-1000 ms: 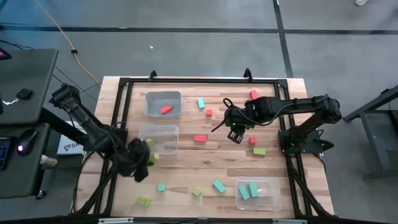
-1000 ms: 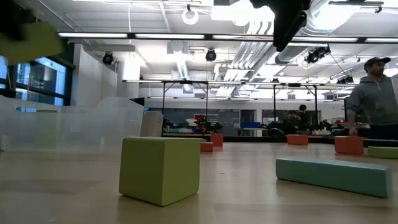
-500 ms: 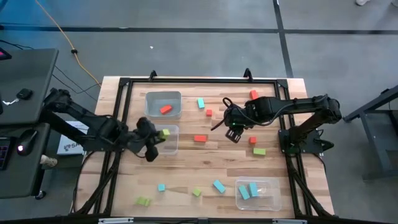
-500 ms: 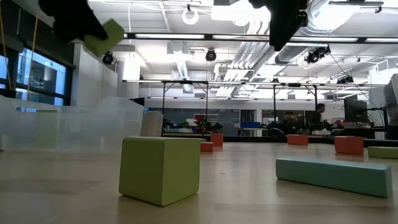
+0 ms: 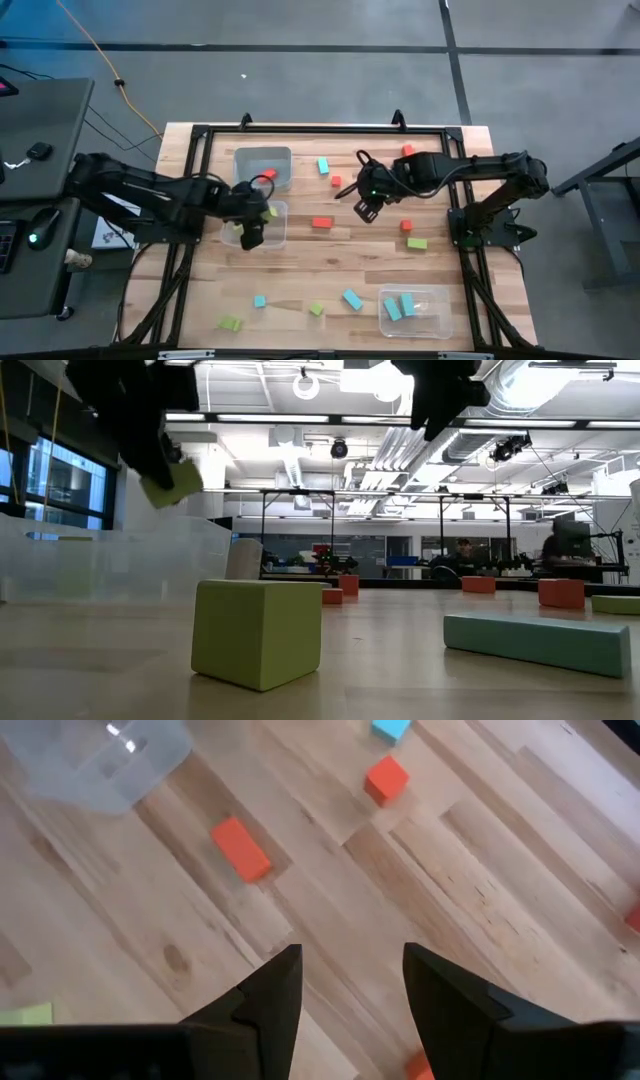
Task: Sort & place blocks by color
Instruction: Put the green block into the top transparent bin
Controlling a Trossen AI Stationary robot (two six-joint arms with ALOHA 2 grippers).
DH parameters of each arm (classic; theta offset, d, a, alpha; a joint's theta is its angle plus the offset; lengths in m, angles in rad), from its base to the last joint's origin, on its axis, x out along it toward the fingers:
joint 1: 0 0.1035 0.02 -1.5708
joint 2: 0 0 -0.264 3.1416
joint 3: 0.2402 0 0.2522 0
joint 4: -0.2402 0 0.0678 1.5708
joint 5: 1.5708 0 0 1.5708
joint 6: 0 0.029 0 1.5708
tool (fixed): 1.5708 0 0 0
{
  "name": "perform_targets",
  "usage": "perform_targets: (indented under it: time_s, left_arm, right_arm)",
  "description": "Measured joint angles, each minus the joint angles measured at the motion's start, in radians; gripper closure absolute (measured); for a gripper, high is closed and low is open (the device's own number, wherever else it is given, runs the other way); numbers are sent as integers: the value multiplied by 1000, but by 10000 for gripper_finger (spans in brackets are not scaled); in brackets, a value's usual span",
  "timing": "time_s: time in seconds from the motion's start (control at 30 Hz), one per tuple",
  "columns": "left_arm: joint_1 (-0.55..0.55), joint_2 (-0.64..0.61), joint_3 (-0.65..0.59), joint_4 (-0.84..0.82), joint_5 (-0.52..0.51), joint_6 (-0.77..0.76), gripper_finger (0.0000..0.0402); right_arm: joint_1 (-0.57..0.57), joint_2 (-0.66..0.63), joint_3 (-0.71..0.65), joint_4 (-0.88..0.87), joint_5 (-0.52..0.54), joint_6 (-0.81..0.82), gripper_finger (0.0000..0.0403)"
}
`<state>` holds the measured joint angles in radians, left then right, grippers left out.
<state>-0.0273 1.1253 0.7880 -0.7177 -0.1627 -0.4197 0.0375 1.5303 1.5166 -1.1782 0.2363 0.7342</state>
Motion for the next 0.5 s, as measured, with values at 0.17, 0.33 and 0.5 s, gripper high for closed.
perform_targets:
  time_s: [0.17, 0.33, 0.5]
  left_arm:
    - [48, 80, -3, -34, 69, 72, 387]
    - [71, 172, -3, -32, 126, 139, 387]
    - [83, 254, -3, -32, 136, 189, 387]
  right_arm:
    - [-27, 0, 0, 6, 0, 10, 237]
    - [-53, 0, 0, 16, 0, 10, 237]
    - [-80, 0, 0, 18, 0, 9, 237]
